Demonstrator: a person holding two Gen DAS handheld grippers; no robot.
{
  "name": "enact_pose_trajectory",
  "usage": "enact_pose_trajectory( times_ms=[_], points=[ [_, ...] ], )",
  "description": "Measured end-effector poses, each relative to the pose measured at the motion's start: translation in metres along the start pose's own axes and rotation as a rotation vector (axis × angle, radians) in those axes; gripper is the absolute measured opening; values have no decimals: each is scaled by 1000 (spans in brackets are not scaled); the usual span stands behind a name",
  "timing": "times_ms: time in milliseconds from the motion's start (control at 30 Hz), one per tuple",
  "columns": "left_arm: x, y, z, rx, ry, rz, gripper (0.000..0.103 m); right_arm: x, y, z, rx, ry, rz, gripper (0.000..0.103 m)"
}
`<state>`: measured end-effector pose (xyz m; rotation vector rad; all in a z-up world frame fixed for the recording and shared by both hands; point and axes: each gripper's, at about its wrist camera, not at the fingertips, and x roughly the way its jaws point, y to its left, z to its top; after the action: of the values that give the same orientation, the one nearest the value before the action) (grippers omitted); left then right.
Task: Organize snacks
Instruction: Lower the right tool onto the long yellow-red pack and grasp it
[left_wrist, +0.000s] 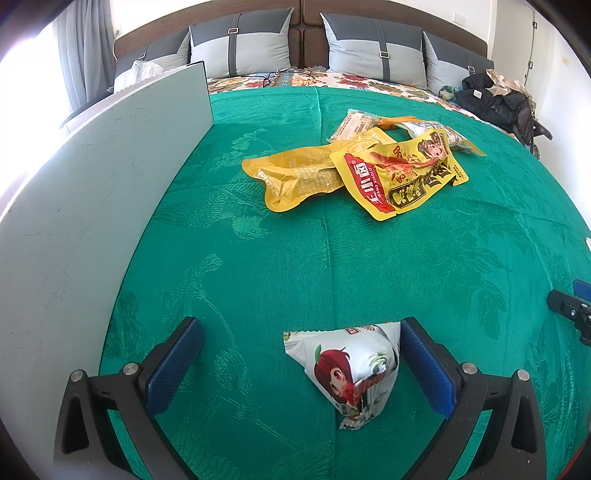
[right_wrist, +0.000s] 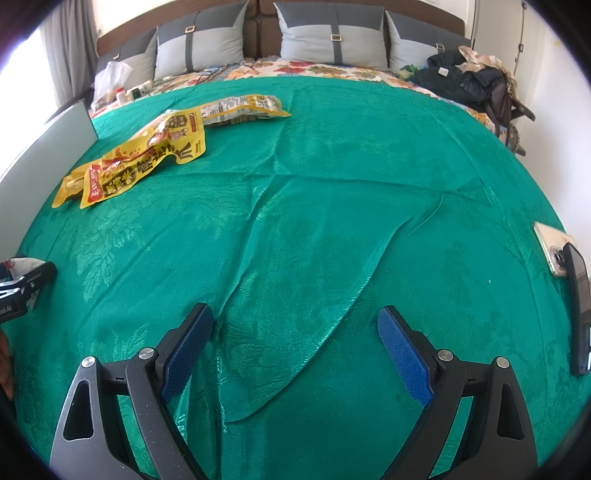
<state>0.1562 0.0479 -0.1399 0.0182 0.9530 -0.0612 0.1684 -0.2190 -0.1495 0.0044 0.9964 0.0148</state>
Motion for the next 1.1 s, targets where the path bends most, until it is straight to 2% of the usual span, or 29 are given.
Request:
enact_pose_trajectory(
  times_ms=[33,167,300,400,500,567,633,700,767,833,933,1033,1100],
  points=[
    [0,0,0,0,0,0,103,3,7,9,-4,20,25,93],
    [0,0,0,0,0,0,103,11,46,65,-9,11,142,92],
    [0,0,0,0,0,0,103,27,89,127,11,-5,142,92],
    [0,0,0,0,0,0,103,42,129,154,-62,-31,95,92],
    [0,0,0,0,0,0,103,67,160,152,-213,19,29,90],
    [0,0,0,0,0,0,103,68,164,139,-312,-11,23,90],
    [1,0,0,0,0,0,103,66,154,123,-392,-2,-7,90],
    [0,0,0,0,0,0,103,63,135,106,-458,36,13,90],
    [1,0,0,0,0,0,103,46,107,88,-489,8,-1,90],
    [1,0,0,0,0,1,103,21,75,78,-427,-62,23,90],
    [1,0,0,0,0,1,103,-3,28,77,-199,-86,114,92],
    [1,0,0,0,0,1,103,4,11,76,17,10,142,92],
    [1,0,0,-1,0,1,103,15,17,70,101,63,187,91]
  ],
)
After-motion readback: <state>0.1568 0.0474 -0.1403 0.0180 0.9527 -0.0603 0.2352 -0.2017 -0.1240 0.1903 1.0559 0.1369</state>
